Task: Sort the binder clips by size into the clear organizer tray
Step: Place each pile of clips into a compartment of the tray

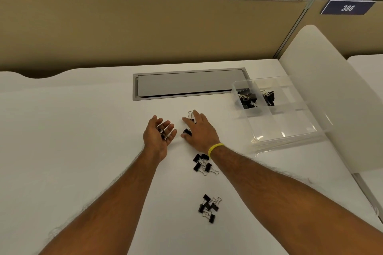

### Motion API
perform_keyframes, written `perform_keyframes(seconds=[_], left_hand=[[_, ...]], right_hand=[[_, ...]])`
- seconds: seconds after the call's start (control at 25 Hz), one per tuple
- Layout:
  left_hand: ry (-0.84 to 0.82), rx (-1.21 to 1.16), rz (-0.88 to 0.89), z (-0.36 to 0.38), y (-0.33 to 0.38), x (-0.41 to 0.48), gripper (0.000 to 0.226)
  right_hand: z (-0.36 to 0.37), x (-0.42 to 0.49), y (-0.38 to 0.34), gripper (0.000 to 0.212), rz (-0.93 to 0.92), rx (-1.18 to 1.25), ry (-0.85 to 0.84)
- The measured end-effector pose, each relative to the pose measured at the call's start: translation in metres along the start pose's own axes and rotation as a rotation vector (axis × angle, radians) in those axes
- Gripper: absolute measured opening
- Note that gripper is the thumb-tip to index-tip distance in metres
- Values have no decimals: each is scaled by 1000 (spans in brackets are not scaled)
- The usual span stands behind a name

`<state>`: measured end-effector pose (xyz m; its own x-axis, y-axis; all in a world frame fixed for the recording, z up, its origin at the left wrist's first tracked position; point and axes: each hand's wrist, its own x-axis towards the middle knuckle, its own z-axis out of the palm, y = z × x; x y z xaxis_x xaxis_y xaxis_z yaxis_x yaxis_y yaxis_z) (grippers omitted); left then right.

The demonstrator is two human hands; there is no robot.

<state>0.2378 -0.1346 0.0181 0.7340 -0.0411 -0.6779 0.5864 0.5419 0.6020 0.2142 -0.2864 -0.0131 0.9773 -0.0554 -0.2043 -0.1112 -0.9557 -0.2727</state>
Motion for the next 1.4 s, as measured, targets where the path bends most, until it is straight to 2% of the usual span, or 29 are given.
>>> perform_keyframes(seconds=[0.32, 0.56, 0.68, 0.8, 0.92, 1.04, 1.12, 1.28, 1.4], left_hand=[[12, 18, 8, 0, -4, 0, 25], [11, 40, 9, 1, -8, -1, 25], [-4, 44, 2, 1, -8, -1, 25], [-27, 45, 10, 3, -9, -1, 25], [-112, 39, -5, 5, -10, -4, 31], [-183, -19, -24, 5, -9, -8, 37], [-187, -64, -43, 5, -7, -9, 34], [-145, -108, -94, 1, -3, -7, 25], [-121, -90, -114, -3, -1, -7, 25]], right_hand=[[-2, -4, 6, 28, -80, 40, 119], [-4, -3, 13, 25, -140, 81, 125], [-7, -5, 13, 20, -88, 314, 227], [-15, -10, -2, 15, -138, 593, 381], [-28, -17, -30, 21, -253, 711, 333], [-32, -20, -46, 29, -337, 633, 244], [-34, -18, -46, 28, -341, 610, 245], [-34, -7, -27, 19, -254, 625, 366], [-28, 4, -7, 22, -110, 497, 300]])
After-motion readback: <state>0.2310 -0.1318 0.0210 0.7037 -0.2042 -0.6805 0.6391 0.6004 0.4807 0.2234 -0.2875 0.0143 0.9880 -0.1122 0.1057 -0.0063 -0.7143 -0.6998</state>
